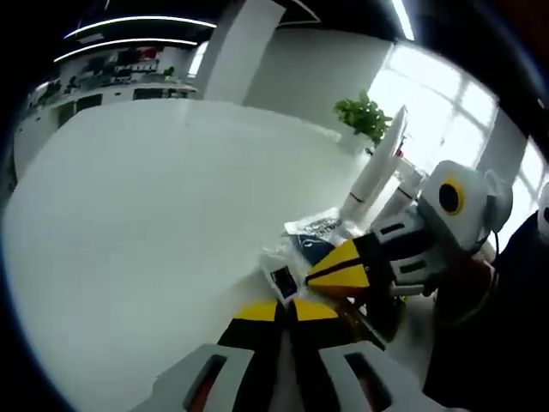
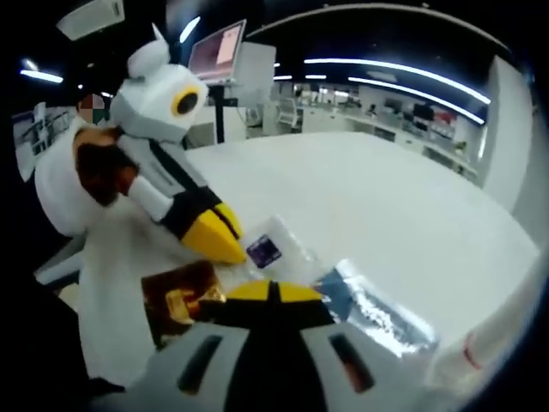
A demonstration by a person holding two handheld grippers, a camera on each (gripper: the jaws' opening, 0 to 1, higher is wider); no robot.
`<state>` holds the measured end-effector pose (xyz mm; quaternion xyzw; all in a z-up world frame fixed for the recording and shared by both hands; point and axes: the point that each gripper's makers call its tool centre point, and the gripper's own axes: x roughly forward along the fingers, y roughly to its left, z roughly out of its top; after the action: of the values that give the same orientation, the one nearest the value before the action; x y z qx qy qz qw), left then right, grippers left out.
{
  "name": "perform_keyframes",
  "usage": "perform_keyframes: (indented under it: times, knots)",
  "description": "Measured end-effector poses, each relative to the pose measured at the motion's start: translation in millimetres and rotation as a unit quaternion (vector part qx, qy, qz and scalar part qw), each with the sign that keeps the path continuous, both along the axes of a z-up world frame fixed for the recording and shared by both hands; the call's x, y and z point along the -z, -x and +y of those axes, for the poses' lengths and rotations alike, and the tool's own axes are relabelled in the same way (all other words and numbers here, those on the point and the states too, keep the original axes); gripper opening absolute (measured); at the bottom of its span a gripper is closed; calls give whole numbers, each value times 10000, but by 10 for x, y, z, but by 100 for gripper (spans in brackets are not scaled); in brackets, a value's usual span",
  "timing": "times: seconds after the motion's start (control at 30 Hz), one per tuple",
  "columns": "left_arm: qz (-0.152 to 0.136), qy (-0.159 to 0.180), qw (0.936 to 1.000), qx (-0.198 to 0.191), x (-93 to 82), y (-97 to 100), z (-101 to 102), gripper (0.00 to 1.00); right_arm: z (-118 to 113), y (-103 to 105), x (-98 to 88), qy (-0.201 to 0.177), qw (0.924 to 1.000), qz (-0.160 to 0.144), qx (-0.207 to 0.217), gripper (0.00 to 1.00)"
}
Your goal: Arrange the skincare products in the storage area until every visible bottle or jar stands upright without overlapping.
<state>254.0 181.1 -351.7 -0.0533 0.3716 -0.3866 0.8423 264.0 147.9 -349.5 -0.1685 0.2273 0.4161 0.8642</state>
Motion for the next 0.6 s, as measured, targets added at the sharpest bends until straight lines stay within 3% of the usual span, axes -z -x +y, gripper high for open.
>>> perform_keyframes:
  times: [0.6]
  knots:
    - [-189, -119, 9996, -194, -88, -48, 169, 4, 6, 11, 0, -184, 9997, 116, -65, 0]
